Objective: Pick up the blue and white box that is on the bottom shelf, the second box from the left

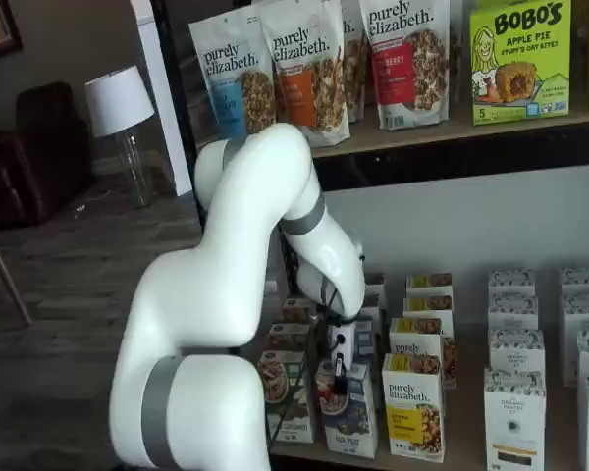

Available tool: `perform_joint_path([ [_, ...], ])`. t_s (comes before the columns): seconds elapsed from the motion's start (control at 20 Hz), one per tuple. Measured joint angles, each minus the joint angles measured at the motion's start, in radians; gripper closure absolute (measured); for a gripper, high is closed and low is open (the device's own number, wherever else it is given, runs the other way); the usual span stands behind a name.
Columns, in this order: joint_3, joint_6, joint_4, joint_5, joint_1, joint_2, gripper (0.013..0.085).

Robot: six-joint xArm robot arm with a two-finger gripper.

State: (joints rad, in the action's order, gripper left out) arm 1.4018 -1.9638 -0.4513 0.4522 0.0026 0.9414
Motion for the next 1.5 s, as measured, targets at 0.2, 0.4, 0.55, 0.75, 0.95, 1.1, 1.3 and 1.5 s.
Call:
perform_joint_path([
  [0.2,-0.002,-0.007,-0.007,0.003,0.000,-0.003,0.0490],
  [0.4,-0.006,0.013,0.016,0.004,-0.001,-0.006,0.0530],
  [0.55,-0.011,0.021,0.026,-0.001,-0.001,-0.008,0.0530],
  [0.75,-0.025,0.023,0.027,-0.001,0.000,-0.018,0.0530],
  [0.95,-0.059,0.001,0.002,-0.013,0.004,-0.040,0.0530],
  [1.1,-0.097,-0.020,-0.021,-0.027,0.007,-0.064,0.0530],
  [1.3,-0.162,-0.055,-0.059,-0.050,0.011,-0.105,0.0530],
  [1.5,-0.230,-0.091,-0.097,-0.066,0.014,-0.149,0.0530],
])
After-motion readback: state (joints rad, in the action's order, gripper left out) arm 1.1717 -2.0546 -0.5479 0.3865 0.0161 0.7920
